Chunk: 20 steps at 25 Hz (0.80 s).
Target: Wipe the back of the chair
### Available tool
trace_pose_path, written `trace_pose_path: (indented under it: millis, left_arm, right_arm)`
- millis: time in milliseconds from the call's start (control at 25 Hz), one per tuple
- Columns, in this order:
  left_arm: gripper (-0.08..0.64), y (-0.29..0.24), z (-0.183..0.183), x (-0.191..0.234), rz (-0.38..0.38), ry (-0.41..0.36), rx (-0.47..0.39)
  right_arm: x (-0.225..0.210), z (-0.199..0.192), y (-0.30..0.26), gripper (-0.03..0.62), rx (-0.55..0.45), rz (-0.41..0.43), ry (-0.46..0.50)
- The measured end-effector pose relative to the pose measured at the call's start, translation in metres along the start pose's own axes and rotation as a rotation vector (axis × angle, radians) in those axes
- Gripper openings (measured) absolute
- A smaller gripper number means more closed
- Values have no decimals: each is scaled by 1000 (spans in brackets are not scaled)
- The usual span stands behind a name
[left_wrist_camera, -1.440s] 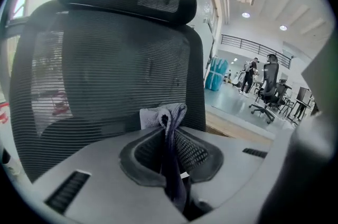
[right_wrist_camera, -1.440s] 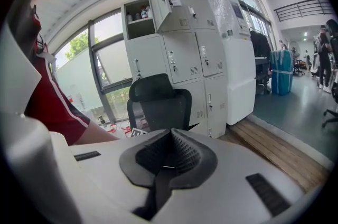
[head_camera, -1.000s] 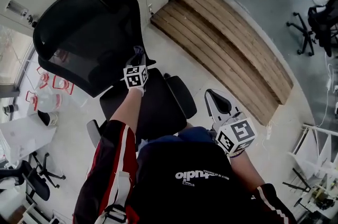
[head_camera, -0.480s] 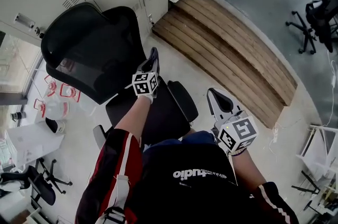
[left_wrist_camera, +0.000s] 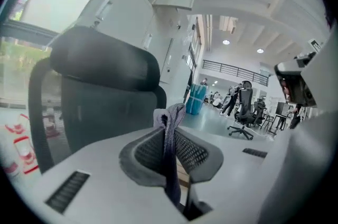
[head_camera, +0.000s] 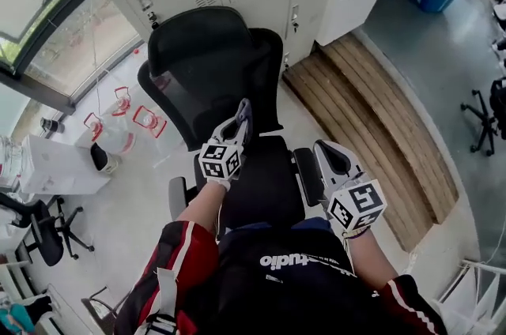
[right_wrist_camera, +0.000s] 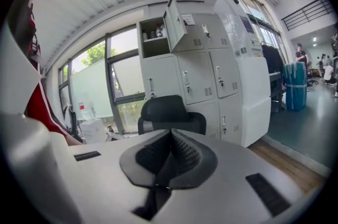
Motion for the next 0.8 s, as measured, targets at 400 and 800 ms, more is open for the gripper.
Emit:
trace_pose_path:
  millis: [400, 800]
  left_arm:
    - [57, 176, 69, 24, 87, 19, -146]
    - [57, 246, 82, 16, 55, 48, -237]
  right_arm:
    - [121, 22, -60, 14, -20, 163, 74]
    - [187, 17, -58, 14, -1, 189, 110]
Point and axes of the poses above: the fingertips, and each gripper's own axes: y backward along the fingers, x to its left, z out of its top, the point moved 6 cm from there along y, backward along the fingers, and after that the axes turned 2 degrees about -z, right-handed, at the moved point
